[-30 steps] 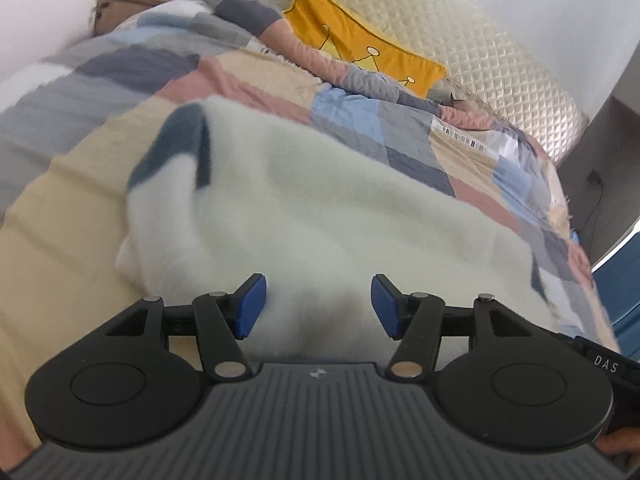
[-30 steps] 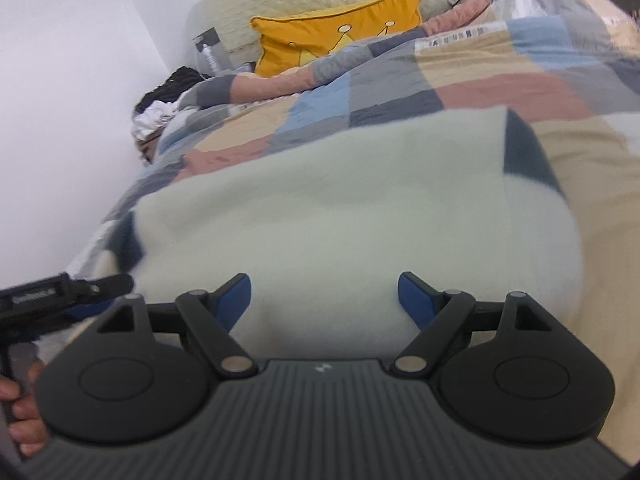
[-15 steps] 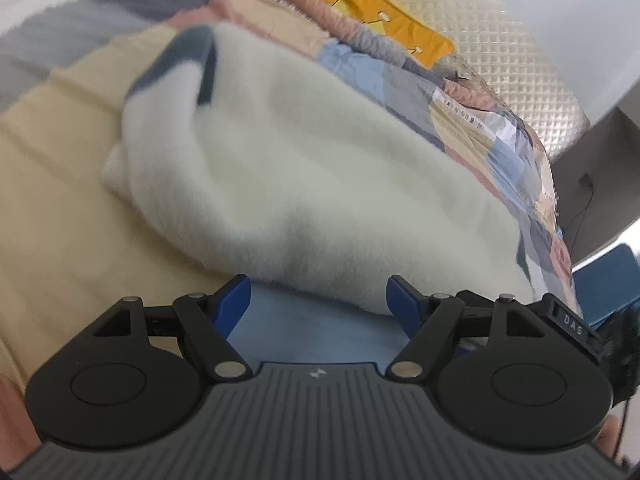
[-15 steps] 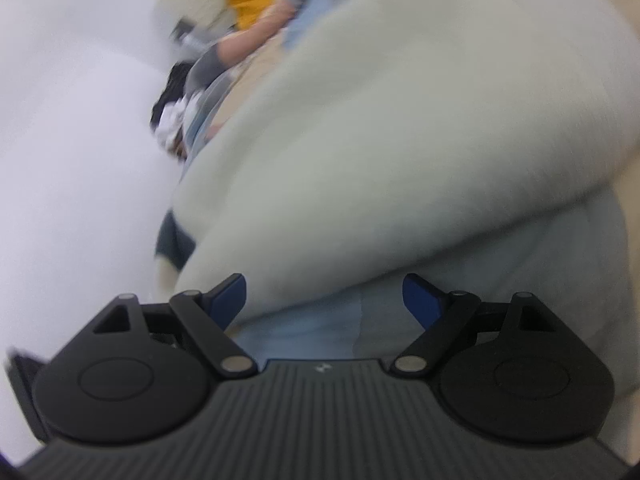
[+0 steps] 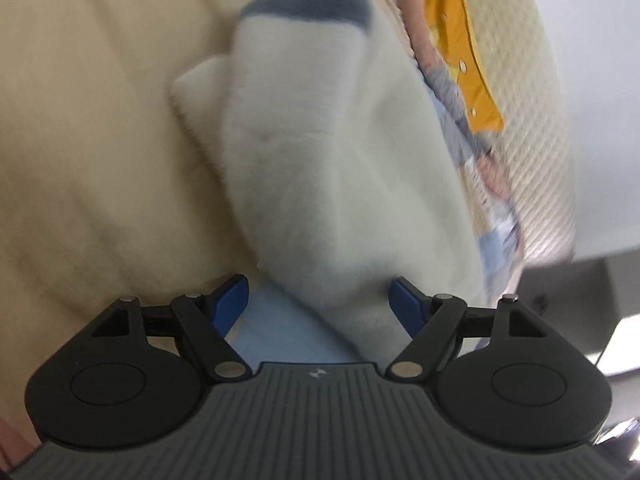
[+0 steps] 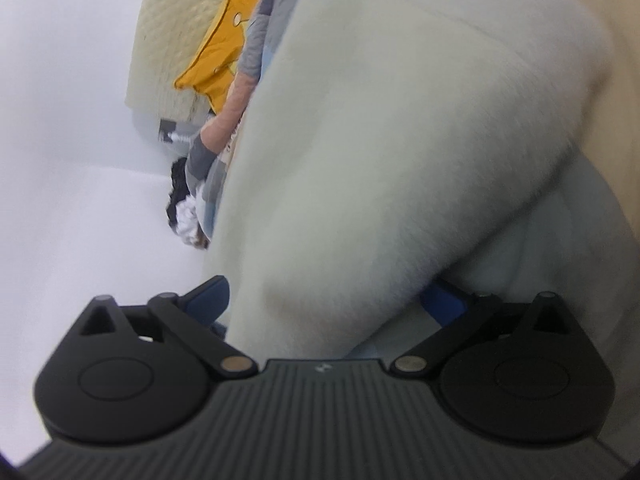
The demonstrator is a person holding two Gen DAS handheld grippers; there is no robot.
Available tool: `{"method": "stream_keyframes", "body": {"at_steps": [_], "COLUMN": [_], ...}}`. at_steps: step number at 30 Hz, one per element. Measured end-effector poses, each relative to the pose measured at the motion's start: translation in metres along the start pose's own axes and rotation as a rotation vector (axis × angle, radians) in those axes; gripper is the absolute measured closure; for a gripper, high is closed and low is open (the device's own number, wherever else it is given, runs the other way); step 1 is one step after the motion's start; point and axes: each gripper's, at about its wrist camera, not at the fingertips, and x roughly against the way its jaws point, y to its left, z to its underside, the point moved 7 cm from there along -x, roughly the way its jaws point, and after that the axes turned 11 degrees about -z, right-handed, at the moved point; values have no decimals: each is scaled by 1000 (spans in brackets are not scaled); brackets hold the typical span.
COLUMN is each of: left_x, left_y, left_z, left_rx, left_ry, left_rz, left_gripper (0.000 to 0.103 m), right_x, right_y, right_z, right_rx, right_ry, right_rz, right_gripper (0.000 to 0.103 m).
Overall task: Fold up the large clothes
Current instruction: 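Grasp the sweater edge again with both tools, then lift the sweater with both tools and fold it over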
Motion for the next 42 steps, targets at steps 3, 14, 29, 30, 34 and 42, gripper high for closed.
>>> {"method": "stream_keyframes", "body": {"at_steps": [3,14,29,30,34,42], "left_x": [-4,5,-30,-31,-36,-32], "left_y": [6,12,1,0,0,-7], "left_z": [-7,-32,-42,-43,-50,-57], "left_rx": [93,214,223,210,195,90], "left_ry": [6,-108,-52,-54,-61,-117], "left_rz": [52,127,103,100,70,21], "left_gripper": [22,22,23,23,38,65], "right_x": [-3,-4,14,13,5,-2], "right_y": [-6,-11,-27,-27,-24,-34], "right_z": [-1,-15,-27,-30,-38,-53], "right_rx": [-58,-149,-273,-265,-198,-100], "right_ry": [-20,-78,-253,-256,-252,-215], "right_rz": [-32,-66,-70,-65,-41,60], "right_gripper": [0,0,0,0,3,44]}}
